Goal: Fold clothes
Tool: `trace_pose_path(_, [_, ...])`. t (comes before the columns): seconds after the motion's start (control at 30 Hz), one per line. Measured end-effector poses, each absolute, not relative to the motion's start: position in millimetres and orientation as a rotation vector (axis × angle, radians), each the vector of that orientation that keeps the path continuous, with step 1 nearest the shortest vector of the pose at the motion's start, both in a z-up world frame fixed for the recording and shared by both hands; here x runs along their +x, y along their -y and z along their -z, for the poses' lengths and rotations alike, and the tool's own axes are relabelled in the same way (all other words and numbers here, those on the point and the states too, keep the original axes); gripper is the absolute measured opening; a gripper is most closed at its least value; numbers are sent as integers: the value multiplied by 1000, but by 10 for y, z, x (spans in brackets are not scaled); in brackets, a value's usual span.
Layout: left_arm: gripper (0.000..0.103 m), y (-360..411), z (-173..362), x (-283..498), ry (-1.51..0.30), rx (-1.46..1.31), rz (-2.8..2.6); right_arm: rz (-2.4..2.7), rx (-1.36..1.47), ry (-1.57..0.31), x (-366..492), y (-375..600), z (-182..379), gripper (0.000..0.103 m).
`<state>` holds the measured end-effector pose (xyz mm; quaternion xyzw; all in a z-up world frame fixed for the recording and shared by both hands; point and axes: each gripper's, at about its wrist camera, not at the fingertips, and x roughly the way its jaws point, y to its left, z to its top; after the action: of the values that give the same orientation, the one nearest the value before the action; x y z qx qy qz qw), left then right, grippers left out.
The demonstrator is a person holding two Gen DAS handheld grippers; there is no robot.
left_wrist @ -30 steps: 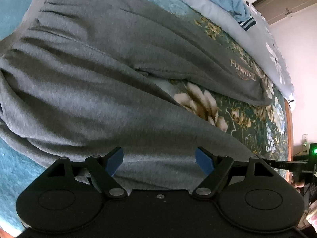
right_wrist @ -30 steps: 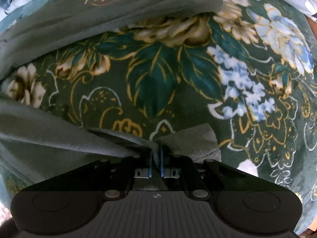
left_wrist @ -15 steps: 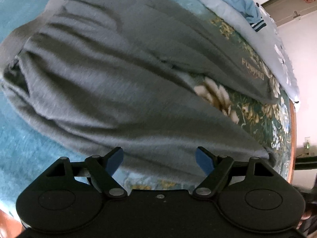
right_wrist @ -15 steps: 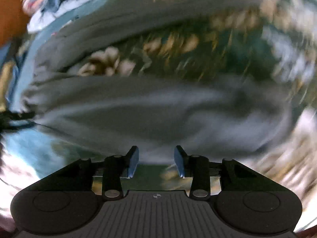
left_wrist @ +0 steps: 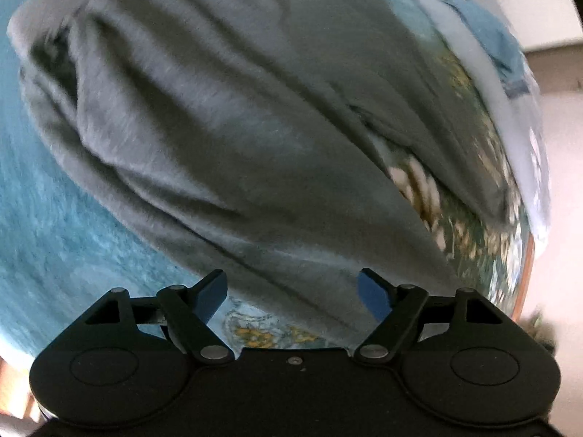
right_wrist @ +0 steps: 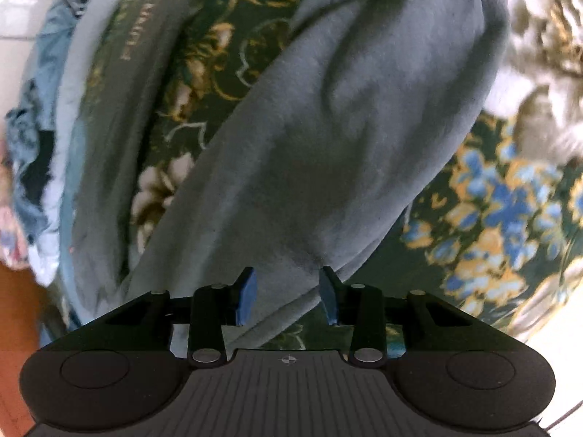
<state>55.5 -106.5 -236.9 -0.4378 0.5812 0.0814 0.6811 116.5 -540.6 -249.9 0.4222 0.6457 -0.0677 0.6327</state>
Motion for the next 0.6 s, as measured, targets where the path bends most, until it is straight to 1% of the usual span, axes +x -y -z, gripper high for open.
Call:
trace_pose_path(0.1, [75,982,2455,552,-1296,-1046,-232,220,983,-1485,1224,5342,2574,34])
trace_pose_path(0.13, [73,959,2480,552,-1299,-1059,-250,244,979,-1493,1243,5318,2601,31])
trace_pose_path(0.17, [68,935,2505,553,-1302,-1072,-269,267,981,-1495,1257,5306,2612,31])
trace_pose_path(0.23, [65,900,2538,558,-1303,-1089,-296,292,988,-1488,1289,5282,2614,32])
trace_pose_path(0.27, [59,891,2540,562,-1300,-1091,-302,298,987,-1485,1305,5272,2613,31])
trace_pose_path(0.3, [56,893,2540,568,-1307,-1077,-309,301,981,-1484,1322,5265,2614,28])
trace_pose_path(0.33, [47,899,2539,574,-1316,-1057,-317,306,982,-1481,1332,5265,2619,21])
trace_pose_path(0.37, [36,901,2538,572,-1324,-1041,-331,312,992,-1479,1334,5276,2629,14])
trace_pose_path(0.4, [32,898,2538,562,-1331,-1028,-348,318,1003,-1475,1334,5291,2635,11])
trace_pose_path(0.47, [6,872,2534,522,-1335,-1020,-380,328,1025,-1468,1334,5320,2649,6])
trace_pose_path(0.53, [0,833,2512,469,-1324,-1024,-411,329,1029,-1457,1331,5329,2624,4])
trace_pose_path(0.6, [0,796,2464,425,-1308,-1023,-433,326,1026,-1444,1321,5330,2567,3])
